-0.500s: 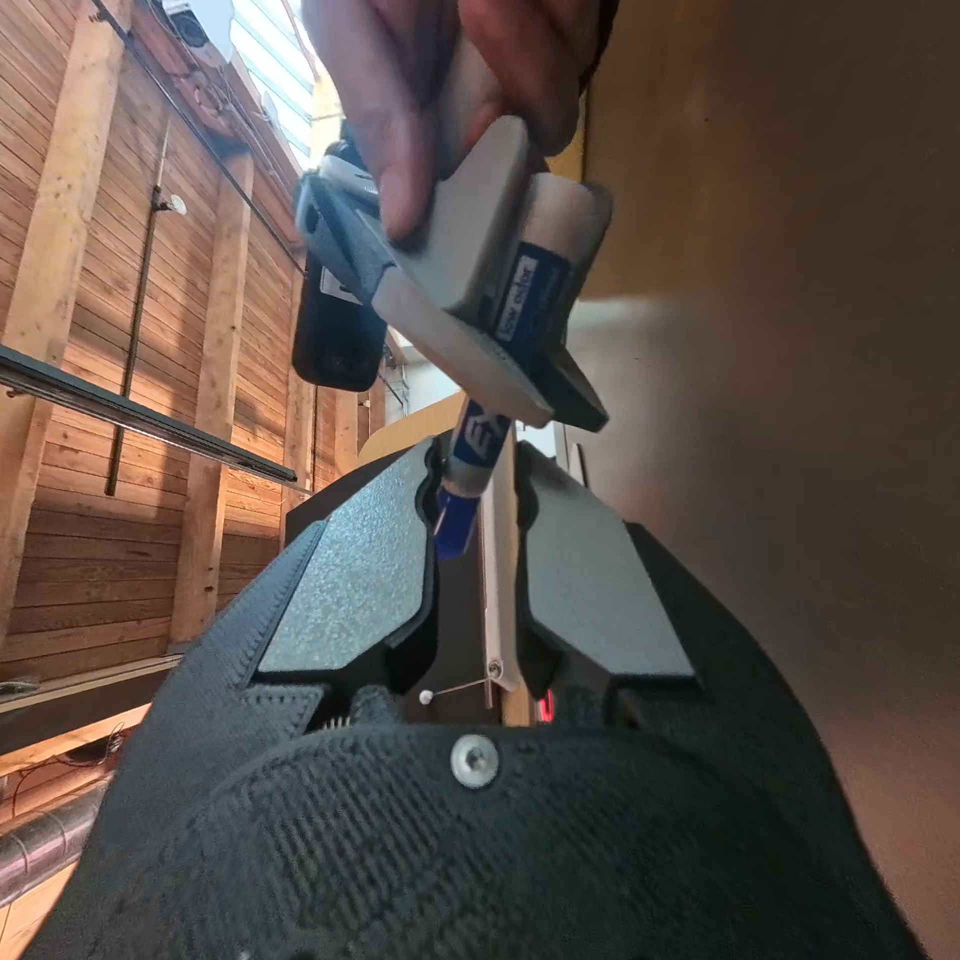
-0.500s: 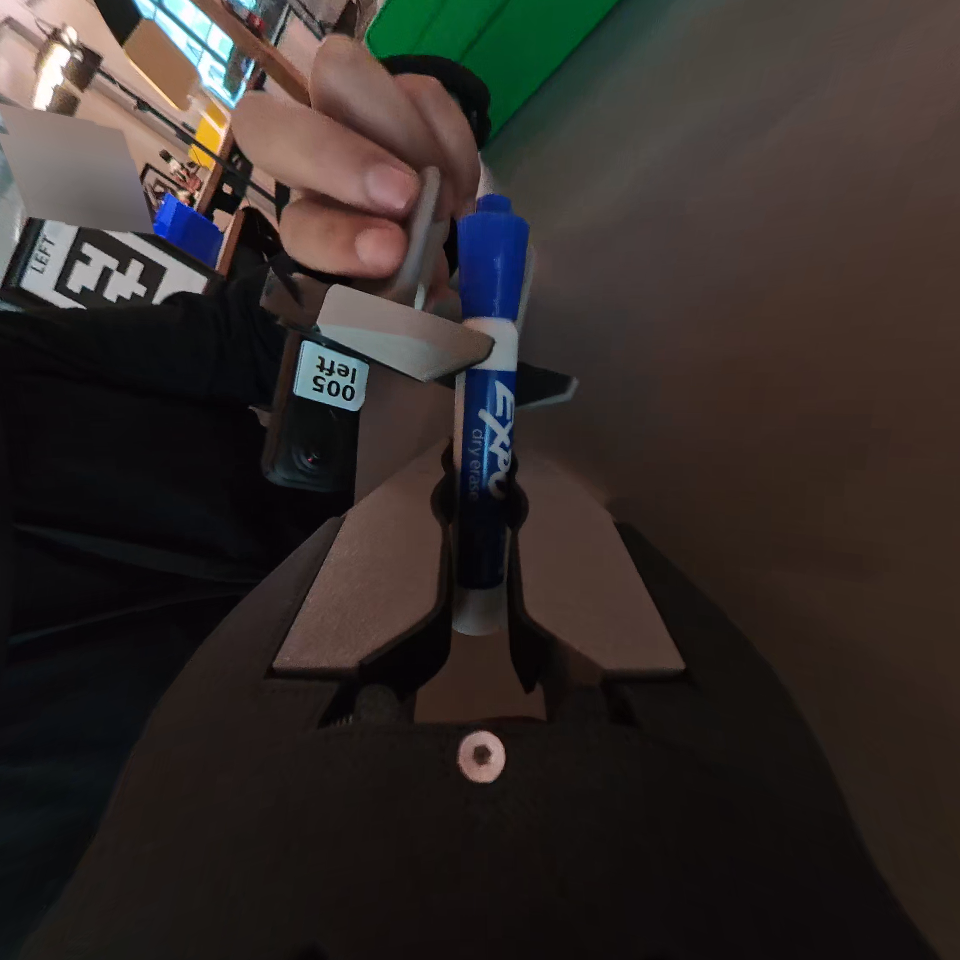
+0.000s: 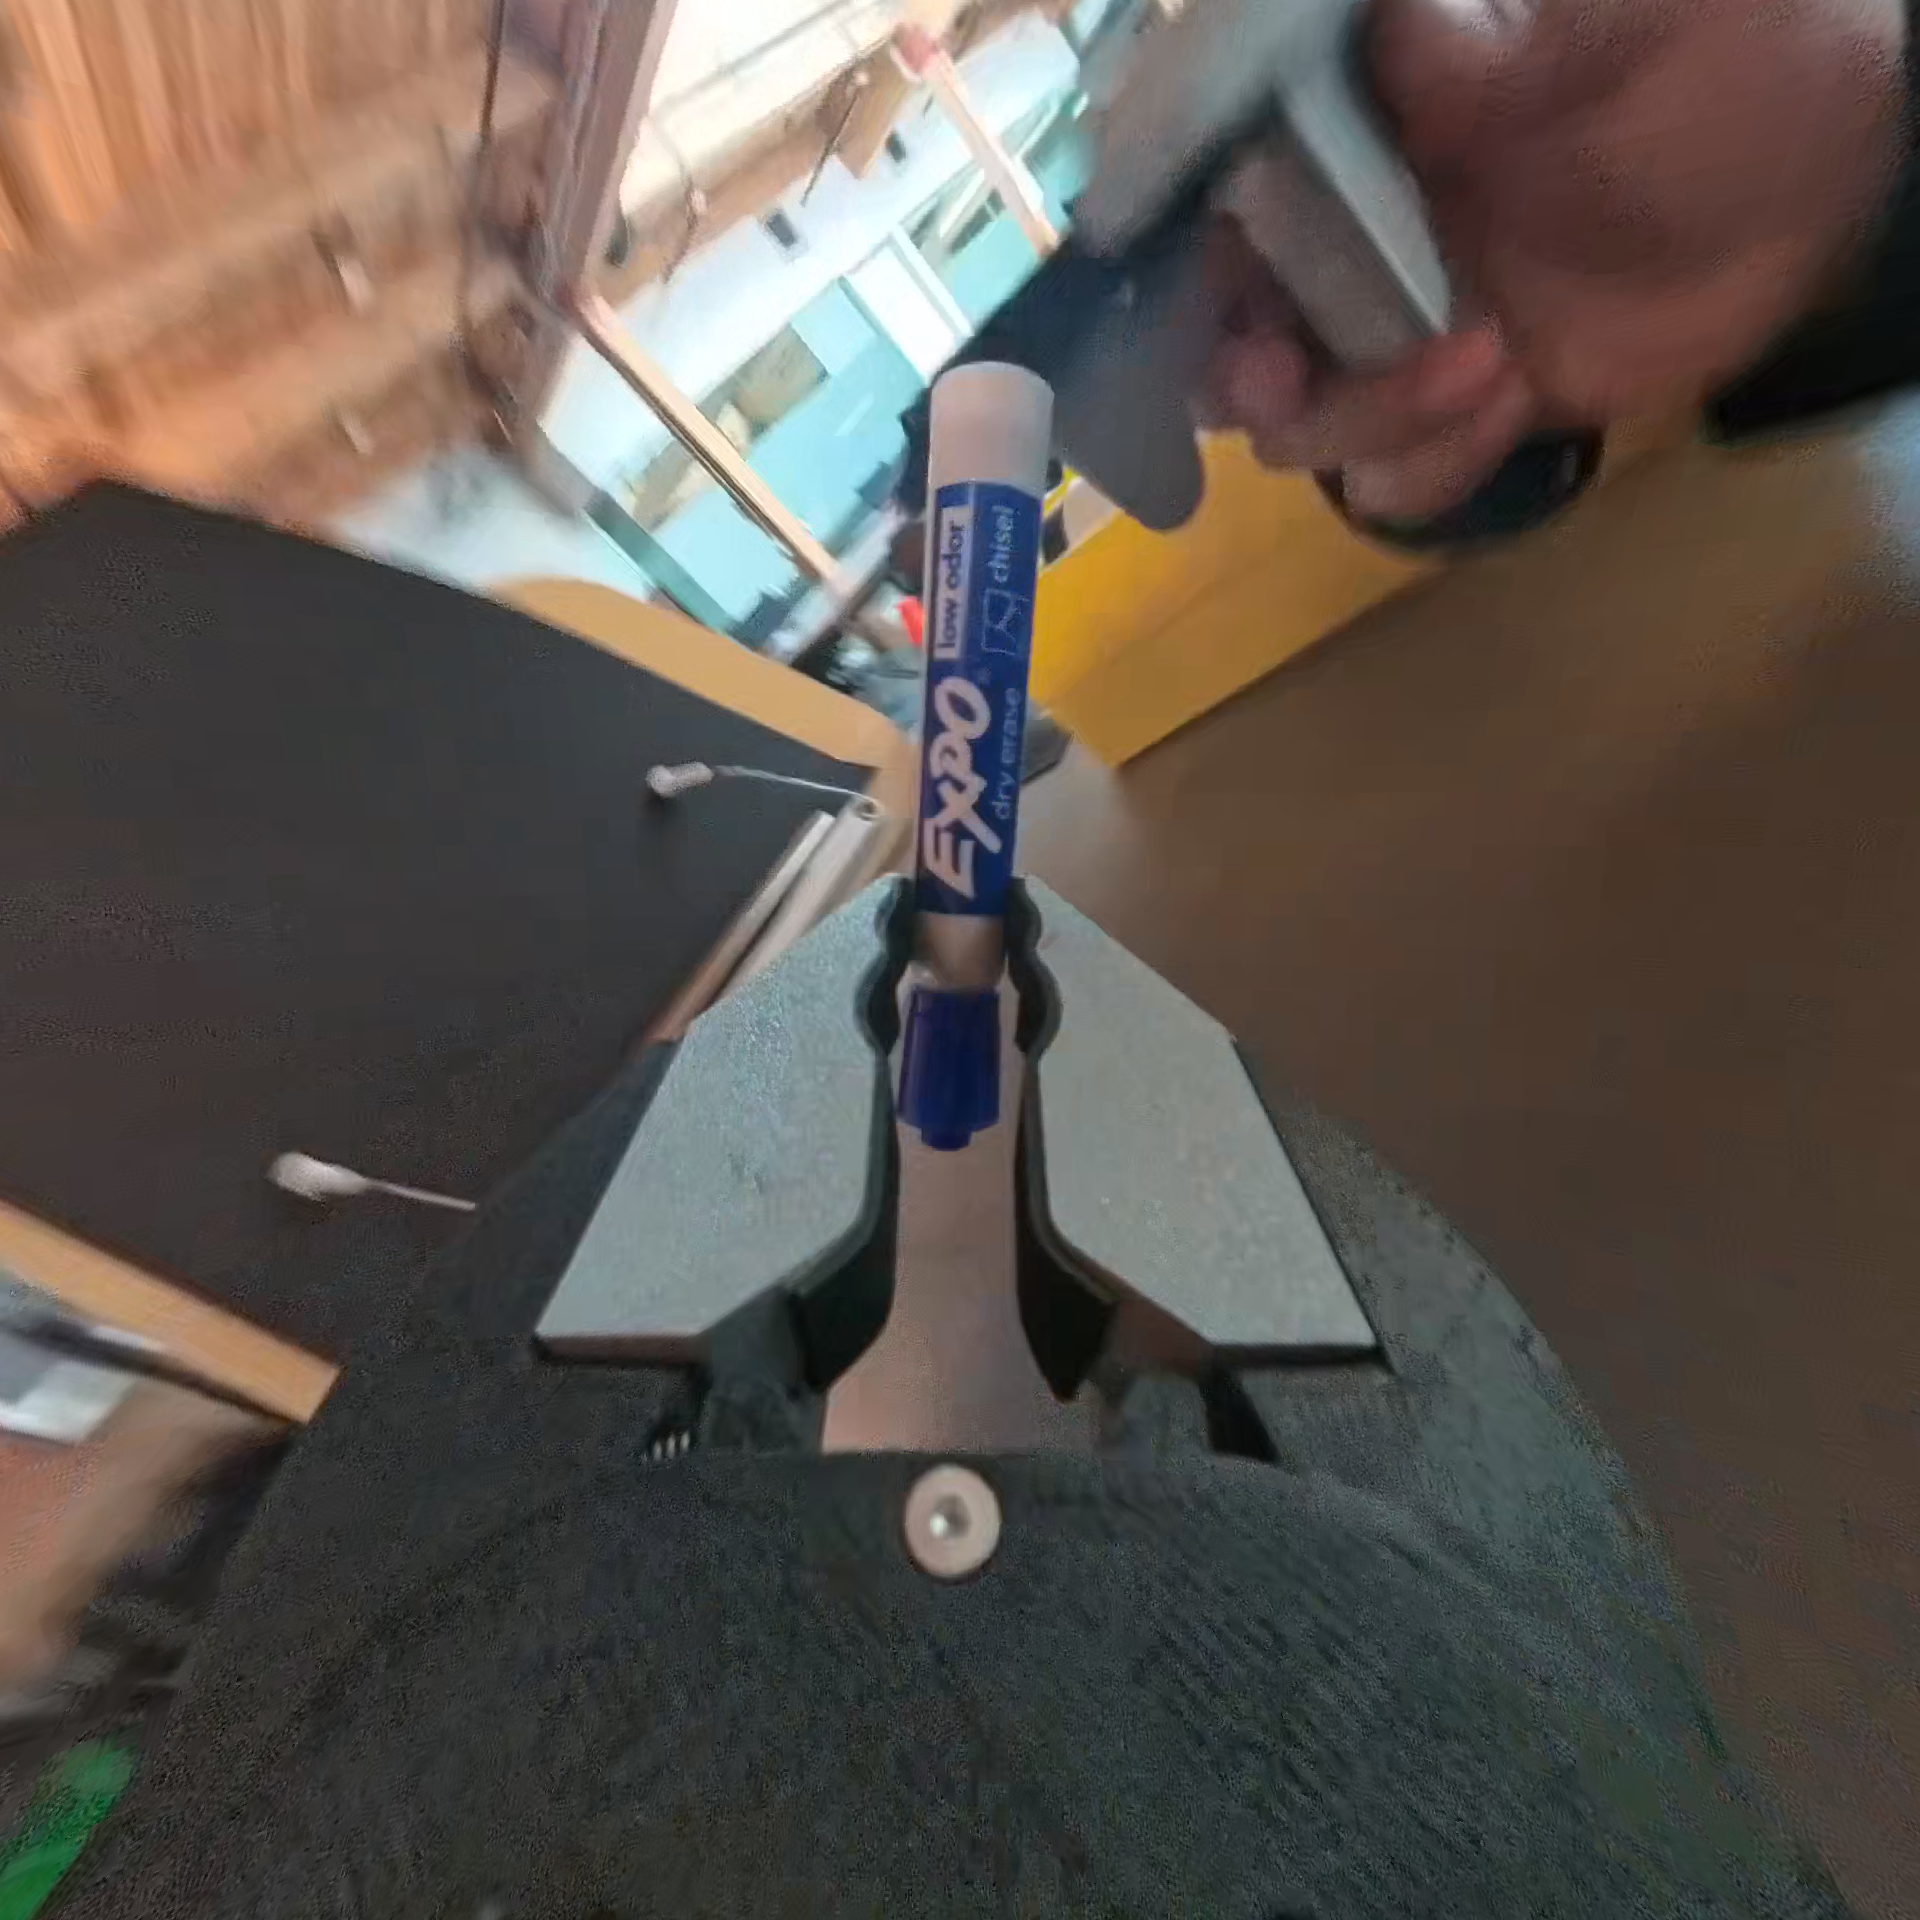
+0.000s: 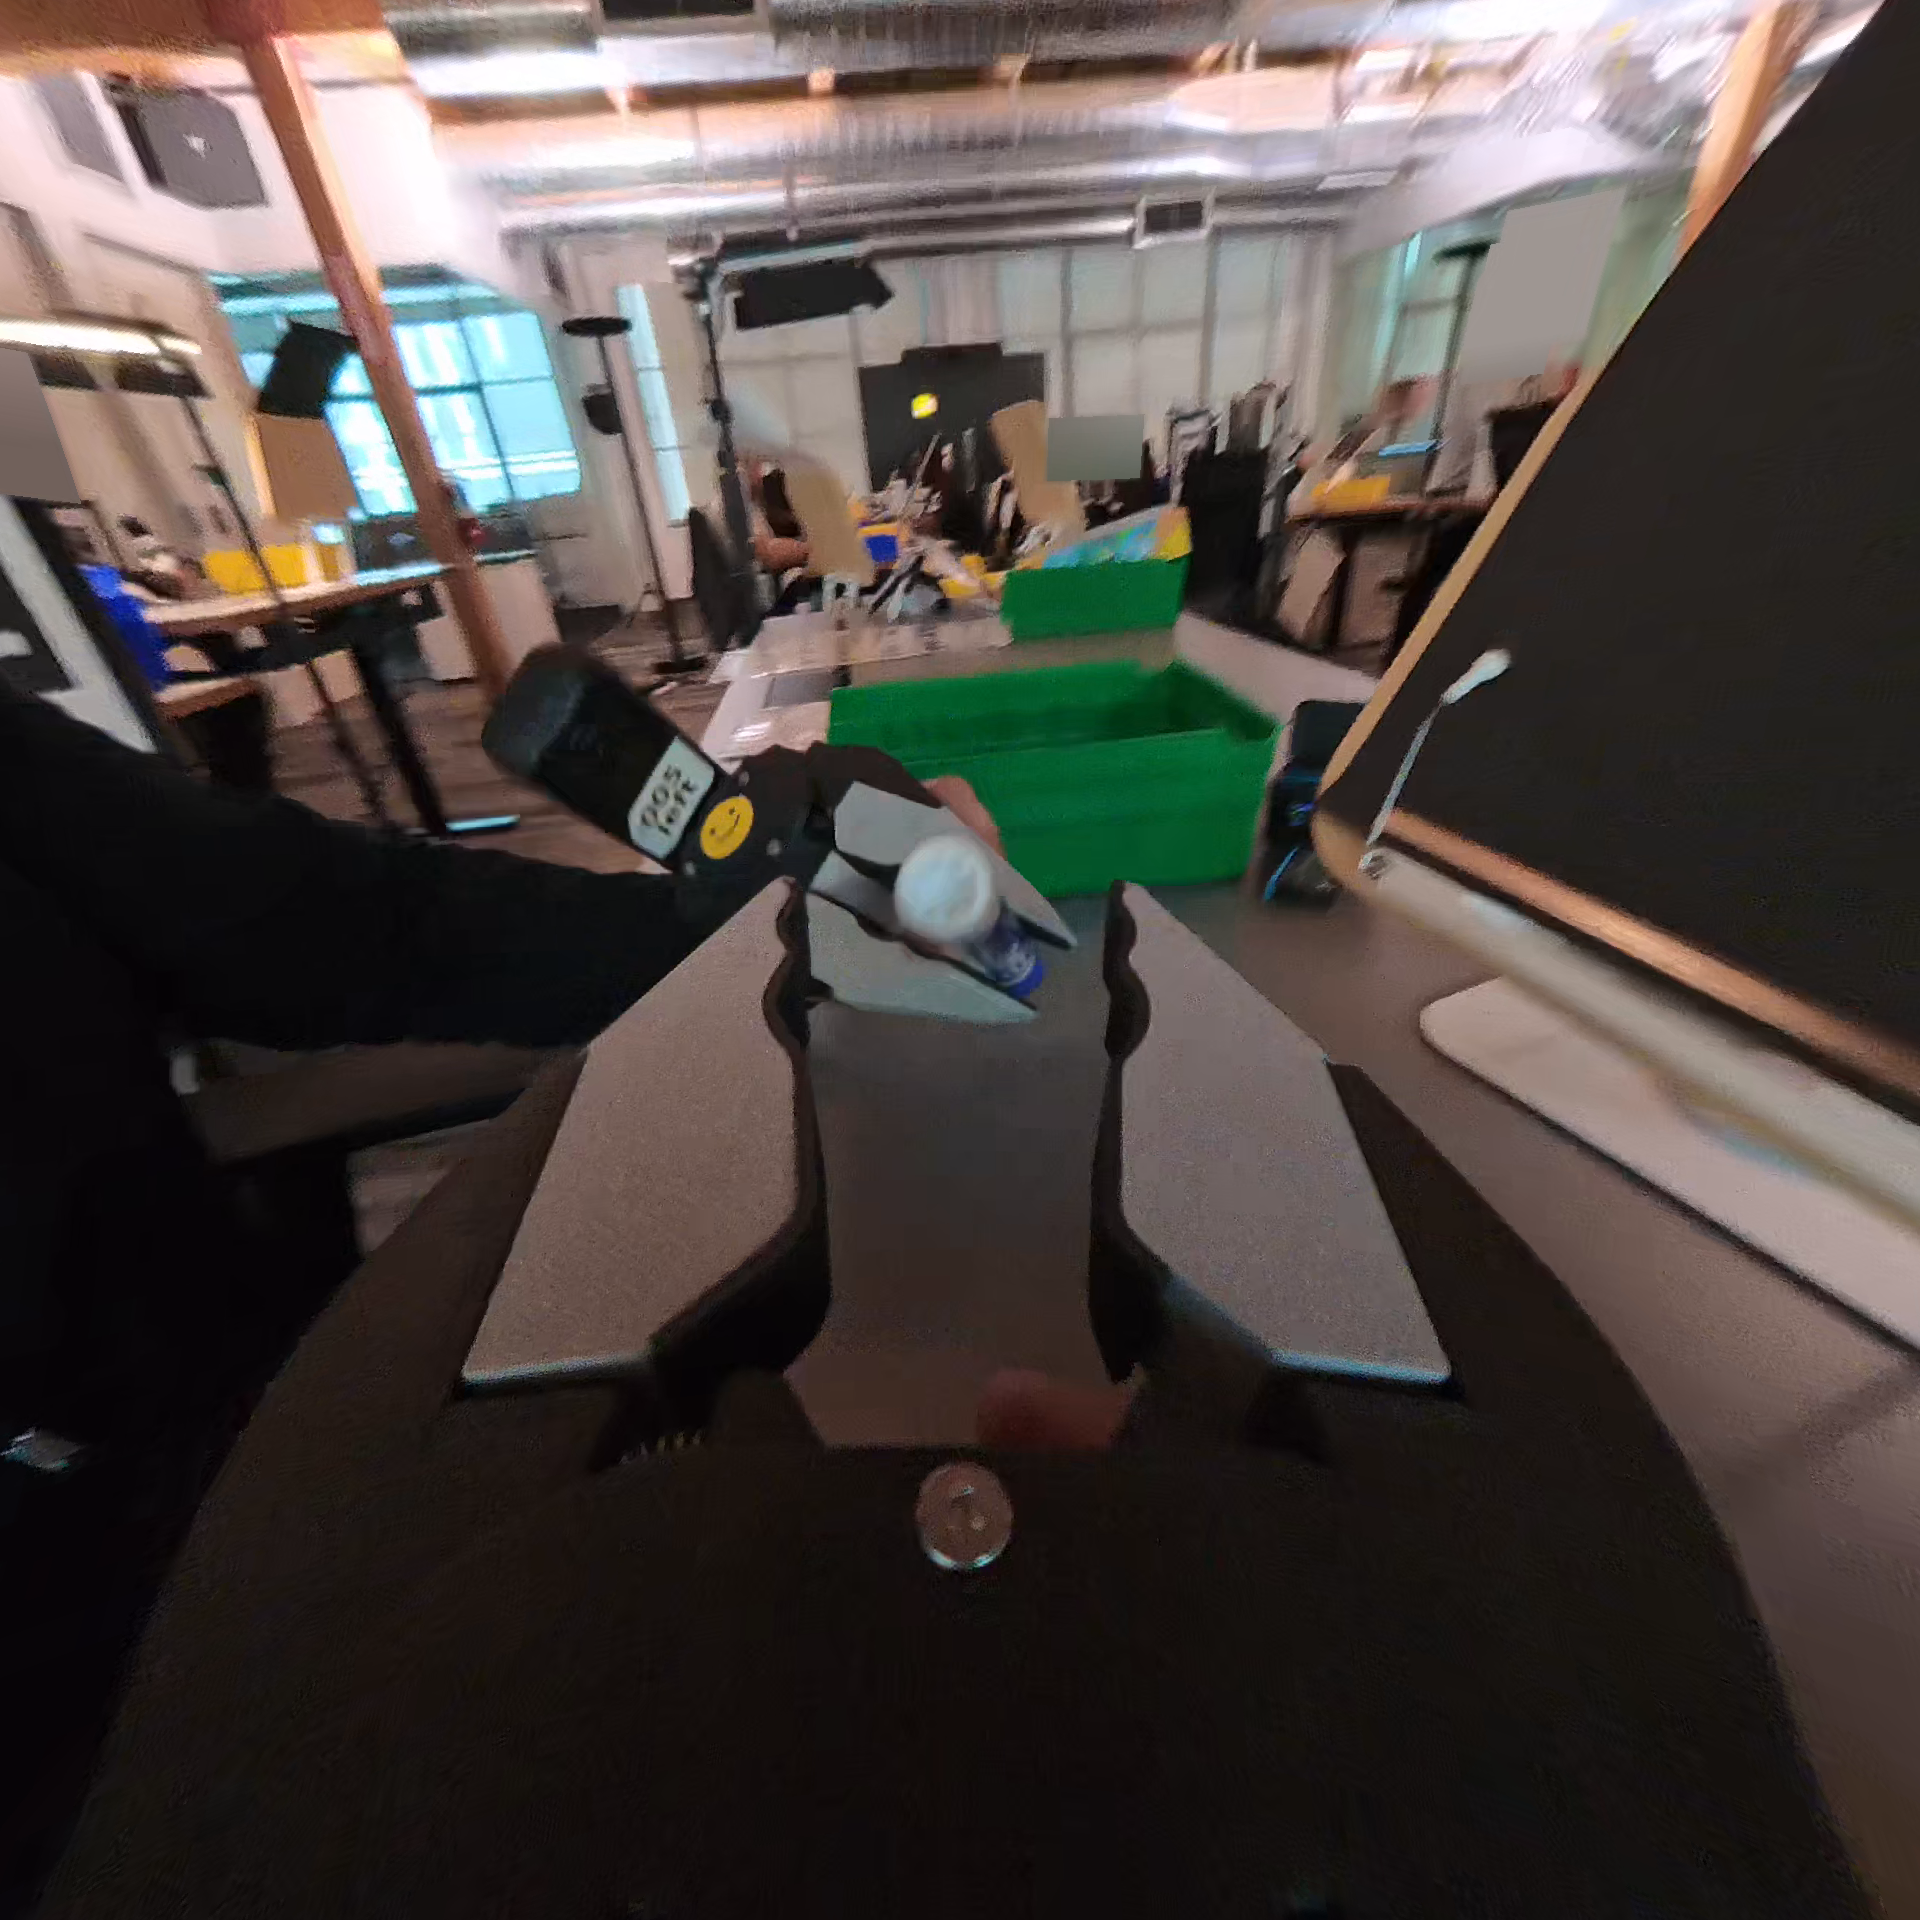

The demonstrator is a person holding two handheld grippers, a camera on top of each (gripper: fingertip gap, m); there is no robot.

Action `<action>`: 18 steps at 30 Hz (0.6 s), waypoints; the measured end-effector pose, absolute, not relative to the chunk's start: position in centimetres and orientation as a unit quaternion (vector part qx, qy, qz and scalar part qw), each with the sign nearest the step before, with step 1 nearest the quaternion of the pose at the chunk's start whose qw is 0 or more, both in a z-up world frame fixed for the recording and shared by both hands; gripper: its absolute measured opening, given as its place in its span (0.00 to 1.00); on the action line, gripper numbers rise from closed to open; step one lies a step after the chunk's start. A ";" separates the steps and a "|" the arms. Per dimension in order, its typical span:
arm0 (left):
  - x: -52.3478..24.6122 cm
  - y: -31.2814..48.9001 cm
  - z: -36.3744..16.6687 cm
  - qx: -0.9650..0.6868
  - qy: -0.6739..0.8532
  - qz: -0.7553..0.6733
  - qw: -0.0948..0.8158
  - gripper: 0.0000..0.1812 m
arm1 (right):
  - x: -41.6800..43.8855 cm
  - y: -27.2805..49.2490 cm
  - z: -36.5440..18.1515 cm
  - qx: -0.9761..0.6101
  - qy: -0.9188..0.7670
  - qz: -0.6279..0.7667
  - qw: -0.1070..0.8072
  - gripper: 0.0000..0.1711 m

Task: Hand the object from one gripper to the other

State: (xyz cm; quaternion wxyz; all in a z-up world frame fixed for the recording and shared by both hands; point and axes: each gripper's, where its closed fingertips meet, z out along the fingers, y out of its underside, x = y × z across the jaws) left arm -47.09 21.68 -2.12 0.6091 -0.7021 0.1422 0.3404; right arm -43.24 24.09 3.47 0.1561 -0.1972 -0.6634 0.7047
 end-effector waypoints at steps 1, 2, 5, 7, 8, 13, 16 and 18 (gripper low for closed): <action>-47.1 21.8 -1.6 -0.709 0.090 0.277 0.642 0.09 | -43.3 24.2 3.5 -0.195 -0.667 0.698 0.173 0.32; -46.8 21.9 -1.2 -0.709 0.053 0.214 0.670 0.09 | -43.3 24.1 3.3 -0.192 -0.675 0.688 0.184 0.33; -46.3 22.8 -2.4 -0.735 -0.007 0.093 0.672 0.08 | -43.8 22.8 1.3 -0.196 -0.710 0.648 0.193 0.33; -45.0 23.4 -3.5 -0.749 -0.003 0.031 0.662 0.09 | -44.5 22.2 -0.2 -0.211 -0.726 0.627 0.188 0.31; -44.5 23.5 -3.5 -0.746 -0.001 0.013 0.666 0.09 | -44.7 22.0 -0.8 -0.216 -0.731 0.621 0.180 0.25; -43.5 23.9 -3.9 -0.751 -0.012 -0.036 0.659 0.09 | -44.5 21.6 -1.3 -0.217 -0.732 0.629 0.146 0.09; -43.9 23.7 -3.6 -0.748 -0.016 -0.026 0.663 0.09 | -44.7 21.7 -1.1 -0.236 -0.716 0.646 0.119 0.09; -44.3 23.5 -3.6 -0.749 -0.016 -0.005 0.662 0.08 | -45.3 22.3 -0.8 -0.253 -0.700 0.657 0.118 0.09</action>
